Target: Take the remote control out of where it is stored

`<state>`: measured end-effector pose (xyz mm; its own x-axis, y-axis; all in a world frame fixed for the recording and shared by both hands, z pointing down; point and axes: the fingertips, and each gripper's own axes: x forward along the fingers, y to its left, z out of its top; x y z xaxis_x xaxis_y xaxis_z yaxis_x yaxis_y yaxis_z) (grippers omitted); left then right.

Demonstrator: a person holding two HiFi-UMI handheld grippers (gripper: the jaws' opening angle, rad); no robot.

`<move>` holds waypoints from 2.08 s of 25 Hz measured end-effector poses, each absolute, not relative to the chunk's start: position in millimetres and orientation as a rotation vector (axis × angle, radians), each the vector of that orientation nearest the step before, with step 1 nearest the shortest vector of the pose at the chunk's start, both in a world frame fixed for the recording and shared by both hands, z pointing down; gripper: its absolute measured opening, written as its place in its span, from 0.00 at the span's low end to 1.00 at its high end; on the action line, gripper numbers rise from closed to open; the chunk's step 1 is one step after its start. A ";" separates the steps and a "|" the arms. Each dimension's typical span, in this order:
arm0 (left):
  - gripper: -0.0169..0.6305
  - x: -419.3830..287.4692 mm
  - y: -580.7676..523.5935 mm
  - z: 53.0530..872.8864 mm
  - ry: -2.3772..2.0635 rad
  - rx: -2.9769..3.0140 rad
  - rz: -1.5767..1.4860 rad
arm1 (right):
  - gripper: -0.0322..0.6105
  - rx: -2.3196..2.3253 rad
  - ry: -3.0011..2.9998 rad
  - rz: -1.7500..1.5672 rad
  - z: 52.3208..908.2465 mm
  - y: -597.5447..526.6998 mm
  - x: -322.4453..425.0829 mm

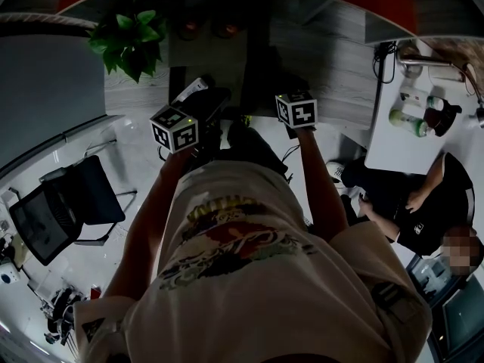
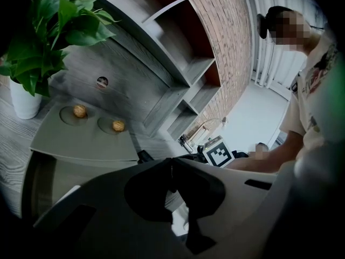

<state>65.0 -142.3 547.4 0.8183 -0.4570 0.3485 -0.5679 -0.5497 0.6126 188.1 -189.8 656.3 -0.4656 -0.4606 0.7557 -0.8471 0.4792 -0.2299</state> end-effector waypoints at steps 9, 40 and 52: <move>0.03 68.3 -139.9 535.9 -0.714 2.281 0.180 | 0.39 1.043 -2.133 0.764 635.1 -178.9 176.2; 0.03 23.1 -128.4 509.3 -0.586 2.316 0.104 | 0.10 0.885 -2.269 0.581 548.3 -134.4 72.9; 0.03 -84.0 -122.9 521.2 -0.860 2.209 0.032 | 0.10 0.484 -2.268 0.311 575.5 -105.0 6.0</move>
